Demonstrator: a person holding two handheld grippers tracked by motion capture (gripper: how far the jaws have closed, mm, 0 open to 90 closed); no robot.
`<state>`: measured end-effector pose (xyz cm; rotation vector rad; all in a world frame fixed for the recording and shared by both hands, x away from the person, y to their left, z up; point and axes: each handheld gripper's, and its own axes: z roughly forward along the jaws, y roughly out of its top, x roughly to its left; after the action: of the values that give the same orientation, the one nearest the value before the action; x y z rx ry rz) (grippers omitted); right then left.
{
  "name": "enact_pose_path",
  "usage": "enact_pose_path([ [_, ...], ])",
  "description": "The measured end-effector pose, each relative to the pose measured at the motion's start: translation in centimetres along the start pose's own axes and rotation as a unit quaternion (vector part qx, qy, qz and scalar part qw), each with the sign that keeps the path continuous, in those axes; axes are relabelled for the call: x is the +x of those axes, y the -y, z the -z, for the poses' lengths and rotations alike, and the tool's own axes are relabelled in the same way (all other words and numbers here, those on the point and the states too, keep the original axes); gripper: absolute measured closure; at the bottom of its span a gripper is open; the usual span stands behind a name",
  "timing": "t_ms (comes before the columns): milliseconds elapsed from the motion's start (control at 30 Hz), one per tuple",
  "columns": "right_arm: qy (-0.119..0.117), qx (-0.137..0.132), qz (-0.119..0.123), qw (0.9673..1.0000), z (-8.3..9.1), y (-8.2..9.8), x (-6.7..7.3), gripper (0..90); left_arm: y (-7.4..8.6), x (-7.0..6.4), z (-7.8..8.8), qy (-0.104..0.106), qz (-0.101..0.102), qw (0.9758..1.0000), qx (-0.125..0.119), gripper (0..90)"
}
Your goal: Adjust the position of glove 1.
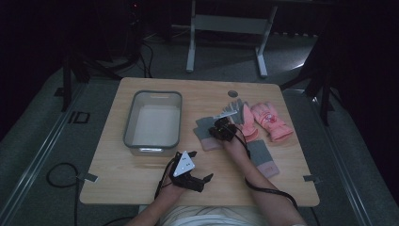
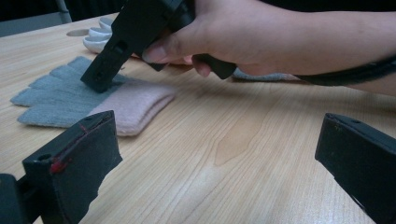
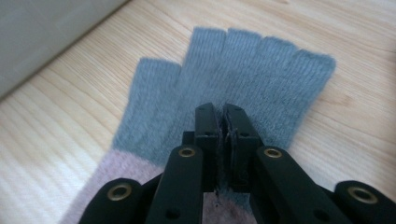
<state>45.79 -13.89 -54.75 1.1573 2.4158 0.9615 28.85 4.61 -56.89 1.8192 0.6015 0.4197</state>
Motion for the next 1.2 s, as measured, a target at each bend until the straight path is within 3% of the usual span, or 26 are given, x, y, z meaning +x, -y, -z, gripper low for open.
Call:
enact_pose_path([
  [133, -0.004, -0.016, -0.028, 0.9995, 1.8, 0.2, 0.7, 86.0, 0.0, 0.0, 0.0, 0.0, 0.002, 1.0, 0.0, 0.0],
  [267, 0.004, -0.039, -0.06, 0.9974, 5.2, 0.7, 1.3, 86.2, 0.0, -0.1, 0.0, -0.002, -0.002, 1.0, 0.0, 0.0],
  [333, 0.004, -0.039, -0.06, 0.9974, 5.2, 0.7, 1.3, 86.2, 0.0, -0.1, 0.0, -0.001, -0.002, 1.0, 0.0, 0.0],
  [367, 0.006, -0.046, -0.07, 0.9965, 7.1, 1.2, 1.8, 86.2, 0.0, -0.1, 0.0, -0.002, -0.001, 1.0, -0.001, 0.0],
  [533, 0.017, -0.056, -0.084, 0.9948, 9.3, 3.2, 2.8, 86.2, 0.0, 0.0, 0.0, 0.0, -0.001, 1.0, -0.001, 0.0],
  [700, 0.011, -0.051, -0.108, 0.9928, 10.4, 5.7, 3.4, 86.2, 0.0, 0.1, 0.0, 0.0, 0.003, 1.0, -0.002, 0.0],
  [900, 0.008, -0.049, -0.111, 0.9925, 10.8, 7.6, 4.1, 86.2, 0.0, 0.0, 0.0, -0.002, -0.001, 1.0, -0.001, 0.0],
  [1200, 0.024, -0.037, -0.131, 0.9904, 9.1, 9.6, 4.5, 86.2, 0.0, -0.1, 0.0, -0.002, -0.003, 1.0, -0.001, 0.0],
])
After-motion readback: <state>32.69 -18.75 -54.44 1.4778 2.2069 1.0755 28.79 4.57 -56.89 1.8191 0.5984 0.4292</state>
